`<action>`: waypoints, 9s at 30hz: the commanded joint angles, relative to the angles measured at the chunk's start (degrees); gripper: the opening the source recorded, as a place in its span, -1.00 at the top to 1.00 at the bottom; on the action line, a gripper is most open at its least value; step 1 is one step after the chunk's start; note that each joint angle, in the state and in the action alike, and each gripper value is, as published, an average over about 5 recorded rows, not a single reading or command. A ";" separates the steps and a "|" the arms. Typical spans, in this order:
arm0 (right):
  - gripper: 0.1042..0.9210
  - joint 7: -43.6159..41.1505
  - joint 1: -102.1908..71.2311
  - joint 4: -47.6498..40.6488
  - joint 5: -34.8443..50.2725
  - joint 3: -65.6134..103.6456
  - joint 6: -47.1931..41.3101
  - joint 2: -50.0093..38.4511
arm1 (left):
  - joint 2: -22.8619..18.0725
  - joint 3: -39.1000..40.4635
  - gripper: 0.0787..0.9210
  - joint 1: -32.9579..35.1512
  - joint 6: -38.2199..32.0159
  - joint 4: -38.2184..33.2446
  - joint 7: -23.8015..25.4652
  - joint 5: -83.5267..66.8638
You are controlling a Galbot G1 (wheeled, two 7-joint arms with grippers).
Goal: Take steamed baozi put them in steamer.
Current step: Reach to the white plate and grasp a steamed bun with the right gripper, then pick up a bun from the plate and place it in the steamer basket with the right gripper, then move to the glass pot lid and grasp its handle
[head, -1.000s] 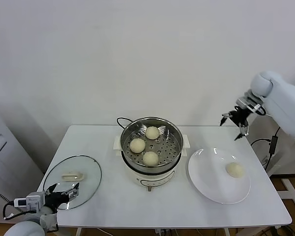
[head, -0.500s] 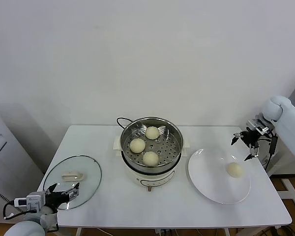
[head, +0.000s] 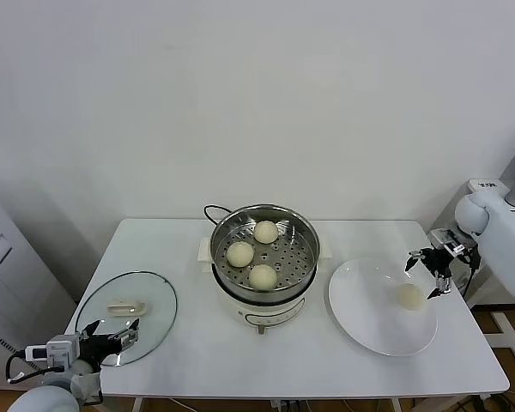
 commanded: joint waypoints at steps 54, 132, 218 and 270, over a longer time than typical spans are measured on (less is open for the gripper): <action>0.05 -3.50 7.93 8.77 7.13 -9.64 -6.43 -4.24 | -1.93 1.08 -0.77 -0.68 1.12 -1.16 -1.69 1.32; -0.09 25.25 29.66 26.26 51.43 -44.89 -52.96 16.05 | -3.06 1.15 -0.77 -0.70 1.40 -2.72 -2.34 1.26; -0.76 62.41 -67.77 40.81 38.58 73.85 -20.01 22.48 | -7.02 -2.86 -0.77 3.81 -39.13 26.80 9.70 109.03; -0.76 60.46 -66.68 35.61 35.31 72.49 -16.67 22.72 | -9.92 0.39 -0.77 -15.26 -41.00 43.23 5.59 119.66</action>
